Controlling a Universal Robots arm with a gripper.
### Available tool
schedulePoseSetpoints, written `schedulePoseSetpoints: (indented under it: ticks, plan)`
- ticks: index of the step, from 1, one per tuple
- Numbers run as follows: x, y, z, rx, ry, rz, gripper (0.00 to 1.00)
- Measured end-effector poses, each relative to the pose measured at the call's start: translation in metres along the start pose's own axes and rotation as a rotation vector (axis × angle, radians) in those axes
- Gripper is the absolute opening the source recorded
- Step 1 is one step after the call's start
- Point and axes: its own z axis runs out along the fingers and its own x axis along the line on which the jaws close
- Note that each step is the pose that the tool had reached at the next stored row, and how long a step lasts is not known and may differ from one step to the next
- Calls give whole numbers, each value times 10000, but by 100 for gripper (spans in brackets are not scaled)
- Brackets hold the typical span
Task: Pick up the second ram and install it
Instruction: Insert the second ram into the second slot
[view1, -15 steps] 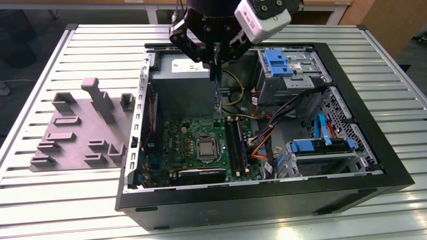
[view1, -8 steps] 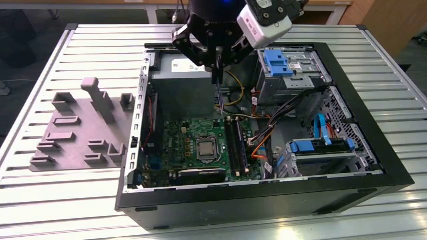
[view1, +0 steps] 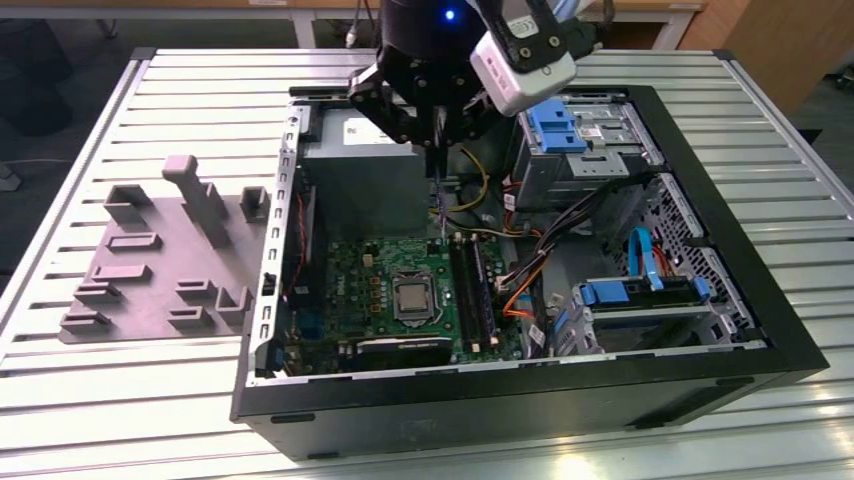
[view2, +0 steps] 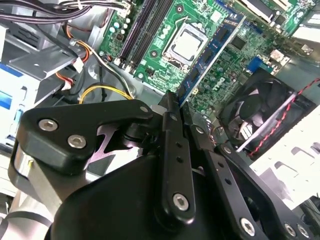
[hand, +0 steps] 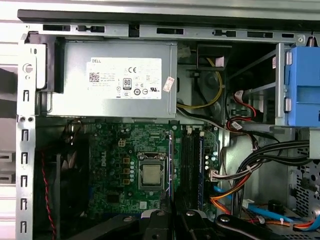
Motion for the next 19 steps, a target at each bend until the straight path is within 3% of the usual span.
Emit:
schedulePoseSetpoints:
  ticks: [5, 10, 15, 19]
  plan:
    - [-46, 0, 78, 12, -1, 97, 14]
    - [-114, -1, 105, 38, -2, 194, 14]
    - [-118, -1, 175, 66, -2, 245, 14]
    - [-118, -1, 191, 79, -2, 257, 14]
